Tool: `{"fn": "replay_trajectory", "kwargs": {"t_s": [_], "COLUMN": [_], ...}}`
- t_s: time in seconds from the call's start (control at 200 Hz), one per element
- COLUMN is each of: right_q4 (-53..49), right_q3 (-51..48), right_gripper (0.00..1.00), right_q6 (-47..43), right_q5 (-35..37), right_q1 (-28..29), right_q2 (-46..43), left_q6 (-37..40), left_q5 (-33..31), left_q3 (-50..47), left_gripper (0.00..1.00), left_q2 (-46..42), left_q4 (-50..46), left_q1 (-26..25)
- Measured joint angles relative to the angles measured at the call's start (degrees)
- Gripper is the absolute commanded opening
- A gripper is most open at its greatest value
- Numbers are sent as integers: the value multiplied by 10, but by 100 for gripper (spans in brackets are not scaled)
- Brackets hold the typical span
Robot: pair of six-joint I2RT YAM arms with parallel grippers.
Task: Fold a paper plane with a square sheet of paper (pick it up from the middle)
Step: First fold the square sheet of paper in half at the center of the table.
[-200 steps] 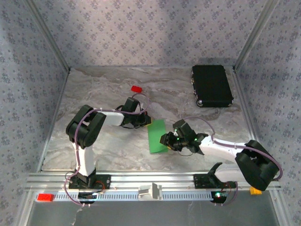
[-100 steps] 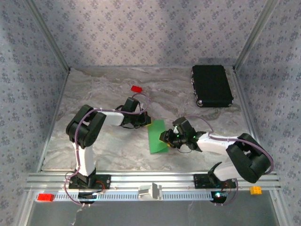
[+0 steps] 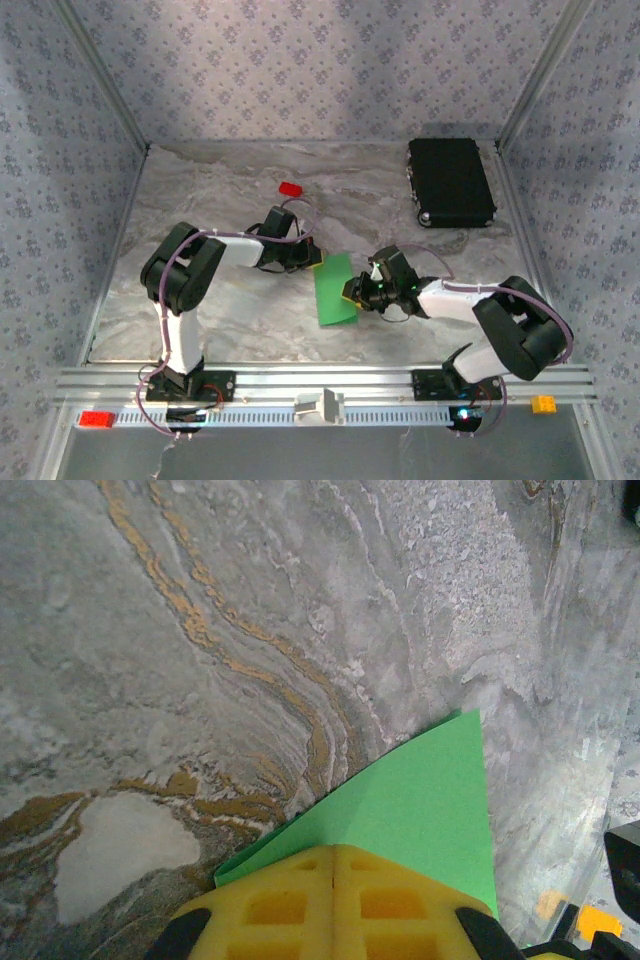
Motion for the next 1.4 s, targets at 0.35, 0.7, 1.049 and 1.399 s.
{"fn": "replay_trajectory", "kwargs": {"t_s": [0.35,0.7,1.049,1.399], "right_q4": [16,54,126,139], "right_q3": [-10,-23,-57,-56], "right_gripper": [20,7,8,19], "right_q6": [-5,-1,53,61], "right_q5": [-12,-21,13,20], "right_q1": [-13,-23,-34,-36], "right_q2": [0,11,12,3], "left_q6": [2,16,59,87], "left_q5": [0,4,-14,-58], "left_q3": [5,26,26,-49], "left_gripper": [9,32,40,40], "left_q2": [0,-22,-142,-199], "left_q4": [-10,-57,-90,-89], "left_q1": [-3,-15,-40,-82]}}
